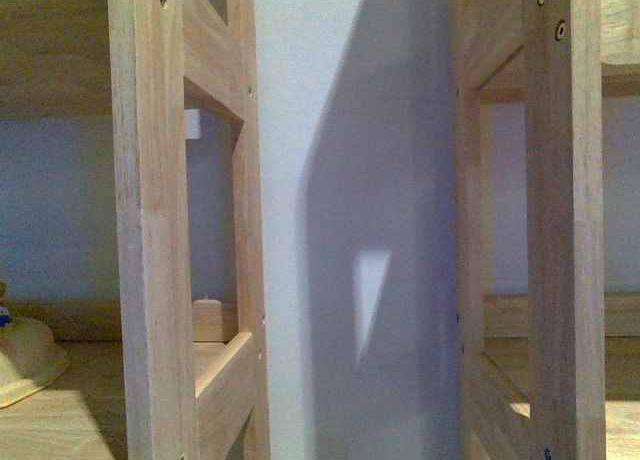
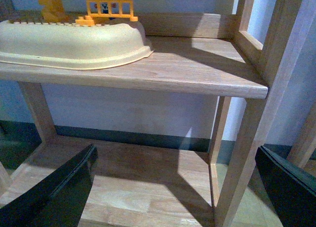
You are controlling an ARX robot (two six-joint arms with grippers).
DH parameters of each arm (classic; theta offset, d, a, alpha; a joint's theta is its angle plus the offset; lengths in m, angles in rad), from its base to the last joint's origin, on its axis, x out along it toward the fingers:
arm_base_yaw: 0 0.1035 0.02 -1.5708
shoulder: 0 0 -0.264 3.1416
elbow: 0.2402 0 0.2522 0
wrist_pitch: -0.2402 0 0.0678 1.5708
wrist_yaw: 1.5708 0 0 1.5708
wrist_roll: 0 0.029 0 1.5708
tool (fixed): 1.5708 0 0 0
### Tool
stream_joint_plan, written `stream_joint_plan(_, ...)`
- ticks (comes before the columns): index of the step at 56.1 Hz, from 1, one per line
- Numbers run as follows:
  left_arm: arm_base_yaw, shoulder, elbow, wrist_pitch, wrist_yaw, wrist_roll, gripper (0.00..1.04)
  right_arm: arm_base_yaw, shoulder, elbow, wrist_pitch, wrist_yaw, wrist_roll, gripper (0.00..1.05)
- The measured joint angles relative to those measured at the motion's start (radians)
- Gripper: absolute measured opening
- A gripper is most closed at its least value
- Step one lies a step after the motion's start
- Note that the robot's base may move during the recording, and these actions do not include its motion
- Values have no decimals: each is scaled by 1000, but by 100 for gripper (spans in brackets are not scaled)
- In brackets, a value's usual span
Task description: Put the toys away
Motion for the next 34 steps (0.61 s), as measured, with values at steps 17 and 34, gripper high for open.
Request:
stream_joint_plan(17, 0, 0, 0, 0, 0, 0, 98, 0, 0, 0, 0, 0, 0, 98)
stream_joint_plan(34, 0, 0, 0, 0, 0, 0, 98, 0, 0, 0, 0, 0, 0, 98)
